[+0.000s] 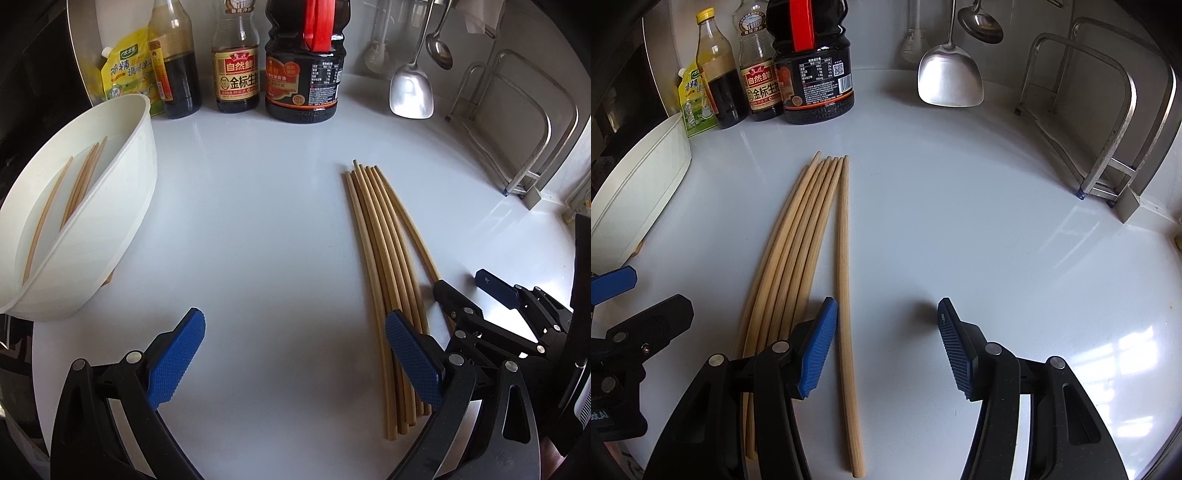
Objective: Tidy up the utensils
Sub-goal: 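Close the right tool on one wooden chopstick while the left tool grasps another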
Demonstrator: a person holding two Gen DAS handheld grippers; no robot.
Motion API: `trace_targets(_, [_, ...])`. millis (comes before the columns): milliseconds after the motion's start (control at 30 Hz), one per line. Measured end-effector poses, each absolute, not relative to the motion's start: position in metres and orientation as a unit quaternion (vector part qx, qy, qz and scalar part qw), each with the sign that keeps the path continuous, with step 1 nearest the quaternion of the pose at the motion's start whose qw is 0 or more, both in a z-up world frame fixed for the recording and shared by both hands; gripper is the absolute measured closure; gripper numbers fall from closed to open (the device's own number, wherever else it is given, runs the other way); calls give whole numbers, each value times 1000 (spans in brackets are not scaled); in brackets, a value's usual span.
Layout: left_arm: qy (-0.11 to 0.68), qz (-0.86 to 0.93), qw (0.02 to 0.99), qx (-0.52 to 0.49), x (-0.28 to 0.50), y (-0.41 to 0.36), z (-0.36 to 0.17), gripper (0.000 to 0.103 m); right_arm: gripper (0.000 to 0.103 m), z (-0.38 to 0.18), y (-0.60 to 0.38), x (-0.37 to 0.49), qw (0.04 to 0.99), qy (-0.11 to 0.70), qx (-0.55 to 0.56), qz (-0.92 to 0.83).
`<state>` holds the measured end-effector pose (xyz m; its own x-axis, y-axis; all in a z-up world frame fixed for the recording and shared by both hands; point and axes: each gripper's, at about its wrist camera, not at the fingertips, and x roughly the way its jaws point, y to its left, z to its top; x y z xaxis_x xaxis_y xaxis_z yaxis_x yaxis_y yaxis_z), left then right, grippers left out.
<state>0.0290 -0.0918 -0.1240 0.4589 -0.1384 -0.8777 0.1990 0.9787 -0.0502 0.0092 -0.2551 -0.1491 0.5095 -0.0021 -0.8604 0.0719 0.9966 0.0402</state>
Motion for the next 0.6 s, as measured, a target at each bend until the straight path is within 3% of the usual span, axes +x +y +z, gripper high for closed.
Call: trace_targets(600, [532, -89, 841, 46, 37, -110, -151, 6, 49, -149, -280, 5, 871, 489, 46, -13])
